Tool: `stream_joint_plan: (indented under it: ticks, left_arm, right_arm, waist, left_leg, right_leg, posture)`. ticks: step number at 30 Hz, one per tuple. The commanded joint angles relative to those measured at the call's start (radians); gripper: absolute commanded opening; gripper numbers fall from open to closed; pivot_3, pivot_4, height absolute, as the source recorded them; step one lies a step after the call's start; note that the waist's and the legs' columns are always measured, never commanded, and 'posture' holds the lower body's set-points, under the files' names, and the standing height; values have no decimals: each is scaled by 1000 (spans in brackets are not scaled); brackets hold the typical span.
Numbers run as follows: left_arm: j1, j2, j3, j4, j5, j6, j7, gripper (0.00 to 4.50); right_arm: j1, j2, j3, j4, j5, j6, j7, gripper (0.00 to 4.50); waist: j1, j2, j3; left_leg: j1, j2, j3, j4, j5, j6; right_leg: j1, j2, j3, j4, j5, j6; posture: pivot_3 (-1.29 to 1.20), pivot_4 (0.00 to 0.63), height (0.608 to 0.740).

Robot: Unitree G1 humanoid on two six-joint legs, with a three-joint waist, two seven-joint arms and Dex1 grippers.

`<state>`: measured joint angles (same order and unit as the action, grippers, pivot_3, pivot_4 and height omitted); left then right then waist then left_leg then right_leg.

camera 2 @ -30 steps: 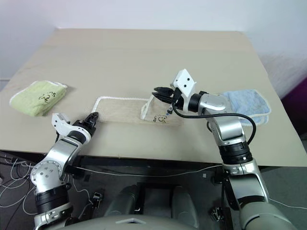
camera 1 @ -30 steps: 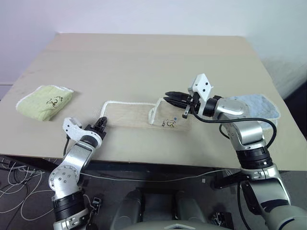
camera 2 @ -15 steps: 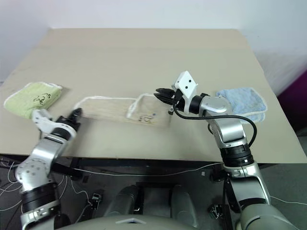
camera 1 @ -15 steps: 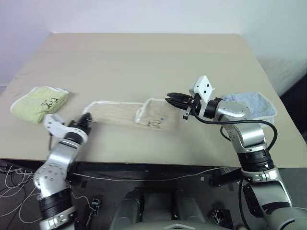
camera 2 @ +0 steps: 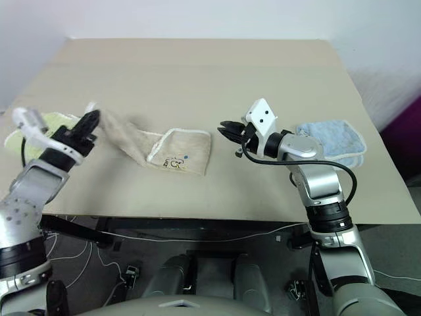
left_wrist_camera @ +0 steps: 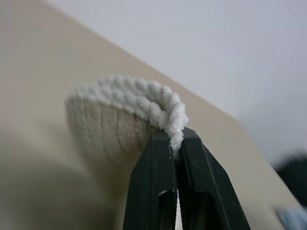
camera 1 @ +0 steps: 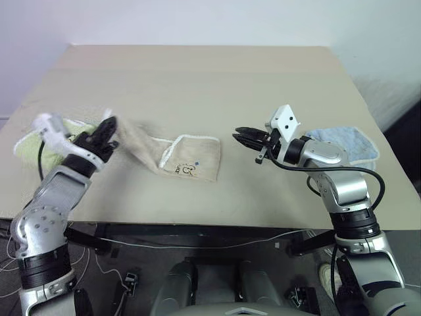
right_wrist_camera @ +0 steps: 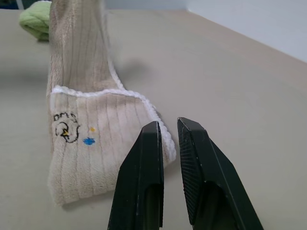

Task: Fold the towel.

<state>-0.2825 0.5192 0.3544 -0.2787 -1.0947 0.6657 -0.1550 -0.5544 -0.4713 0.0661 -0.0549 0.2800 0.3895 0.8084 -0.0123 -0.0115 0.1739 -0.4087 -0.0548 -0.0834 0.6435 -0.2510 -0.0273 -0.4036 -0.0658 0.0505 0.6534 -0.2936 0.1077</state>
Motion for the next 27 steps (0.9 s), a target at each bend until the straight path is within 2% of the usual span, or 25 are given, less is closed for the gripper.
stream_joint_plan:
  ticks: [1, 3, 8, 13, 17, 20, 27]
  left_arm:
    - [-17, 38, -167, -80, 125, -3, -150, 51]
    - [-19, 66, -283, -102, 224, -26, -242, 51]
    - [-25, 125, -475, -96, 435, -79, -399, 51]
    - [-55, 117, -540, -51, 545, -79, -447, 51]
    - [-61, 92, -533, -34, 568, -66, -466, 51]
    - [-62, 55, -485, -36, 526, -36, -466, 761]
    - [-31, -7, -361, -96, 398, 28, -455, 3188]
  right_arm:
    - [1, -8, -29, -37, 12, -6, -12, 614]
    - [7, -9, -32, -42, 12, -5, -18, 614]
    - [25, -17, -42, -66, 16, 4, -34, 614]
    - [43, -24, -51, -91, 20, 18, -45, 614]
    - [52, -26, -52, -109, 24, 27, -52, 614]
    - [59, -28, -53, -120, 26, 32, -54, 614]
    - [54, -27, -46, -124, 30, 39, -46, 614]
  waist:
    - [-2, 0, 0]
    - [-3, 0, 0]
    - [-2, 1, 1]
    - [0, 1, 1]
    - [-1, 1, 1]
    - [0, 1, 1]
    - [-2, 1, 1]
  left_leg:
    - [0, 0, 0, 0, 0, 0]
    - [0, 0, 0, -1, 0, 0]
    - [0, 1, 1, -2, 0, 0]
    - [0, 1, 1, -2, 0, 0]
    - [0, 1, 1, -3, 0, 0]
    - [0, 1, 1, -3, 0, 0]
    - [0, 1, 1, -3, 0, 0]
  right_leg:
    - [0, 0, 0, 0, 0, 0]
    - [-1, 0, 1, -1, 0, 0]
    - [-2, 0, 1, -1, 0, 0]
    - [-1, -1, 1, -1, 0, 0]
    - [-1, -1, 1, -2, 0, 0]
    - [-1, -1, 1, -2, 0, 0]
    - [-2, -1, 1, -2, 0, 0]
  posture:
    - [0, 150, 740]
    - [0, 150, 740]
    - [0, 150, 740]
    - [0, 150, 740]
    - [0, 150, 740]
    - [0, 150, 740]
    - [0, 150, 740]
